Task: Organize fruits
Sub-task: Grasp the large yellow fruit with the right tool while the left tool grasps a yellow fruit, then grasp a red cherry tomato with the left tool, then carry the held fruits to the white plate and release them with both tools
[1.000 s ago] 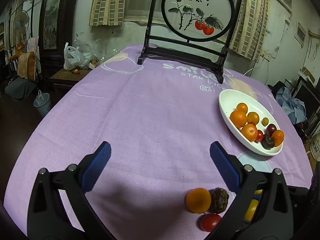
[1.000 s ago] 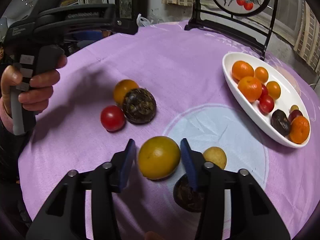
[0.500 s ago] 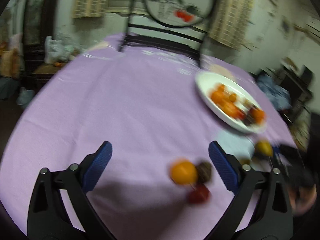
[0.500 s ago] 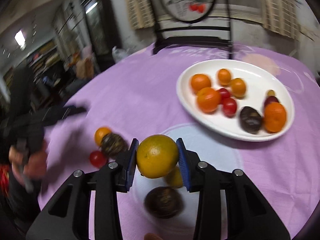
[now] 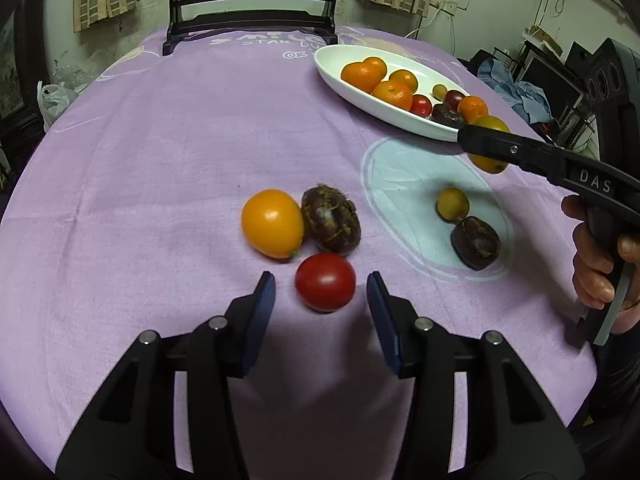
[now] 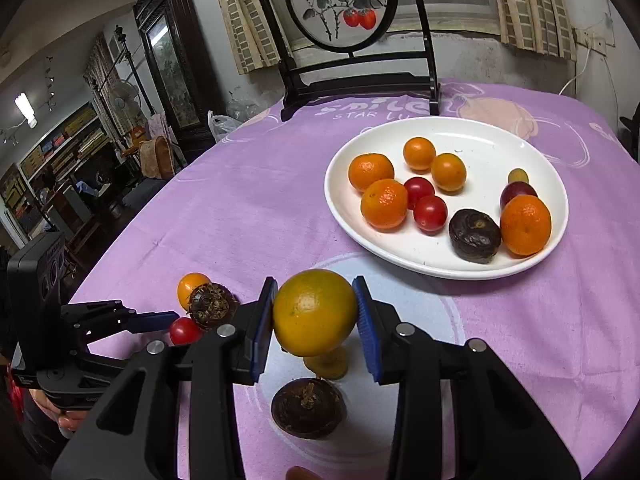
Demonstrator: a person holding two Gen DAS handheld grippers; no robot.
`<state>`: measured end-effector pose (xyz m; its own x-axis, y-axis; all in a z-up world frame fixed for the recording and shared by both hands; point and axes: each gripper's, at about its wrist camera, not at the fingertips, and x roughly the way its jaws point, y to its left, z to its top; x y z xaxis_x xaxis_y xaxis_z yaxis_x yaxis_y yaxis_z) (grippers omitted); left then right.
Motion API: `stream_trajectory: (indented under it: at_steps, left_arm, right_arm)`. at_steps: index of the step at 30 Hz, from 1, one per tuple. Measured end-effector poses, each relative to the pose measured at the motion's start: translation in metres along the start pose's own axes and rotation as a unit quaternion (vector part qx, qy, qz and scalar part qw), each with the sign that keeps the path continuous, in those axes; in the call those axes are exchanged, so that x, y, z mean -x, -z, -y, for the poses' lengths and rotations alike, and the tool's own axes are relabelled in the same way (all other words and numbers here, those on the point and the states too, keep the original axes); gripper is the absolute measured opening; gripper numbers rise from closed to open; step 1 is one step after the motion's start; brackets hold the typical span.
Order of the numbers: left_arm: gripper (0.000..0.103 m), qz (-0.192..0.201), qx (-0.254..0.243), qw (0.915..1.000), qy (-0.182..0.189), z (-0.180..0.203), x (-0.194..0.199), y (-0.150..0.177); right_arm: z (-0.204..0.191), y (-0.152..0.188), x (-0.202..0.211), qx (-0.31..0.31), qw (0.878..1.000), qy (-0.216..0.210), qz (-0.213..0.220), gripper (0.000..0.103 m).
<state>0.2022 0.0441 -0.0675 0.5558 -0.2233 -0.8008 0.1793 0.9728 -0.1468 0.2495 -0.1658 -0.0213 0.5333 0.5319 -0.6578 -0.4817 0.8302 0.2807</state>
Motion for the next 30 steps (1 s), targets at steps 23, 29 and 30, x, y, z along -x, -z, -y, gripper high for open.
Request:
stream_trajectory:
  at_steps: [23, 29, 30]
  left_arm:
    - [0.031, 0.029, -0.026, 0.9983, 0.044, 0.025, 0.023, -0.013]
    - [0.031, 0.072, -0.053, 0.9950, 0.044, 0.052, 0.019, -0.069]
    - [0.031, 0.075, -0.055, 0.9948, 0.042, 0.054, 0.017, -0.079]
  right_arm:
    - [0.000, -0.003, 0.001, -0.012, 0.998, -0.060, 0.003, 0.039]
    - [0.047, -0.017, 0.031, -0.076, 0.990, 0.030, 0.112, 0.039]
    - [0.054, -0.019, 0.035, -0.083, 0.987, 0.047, 0.127, 0.039]
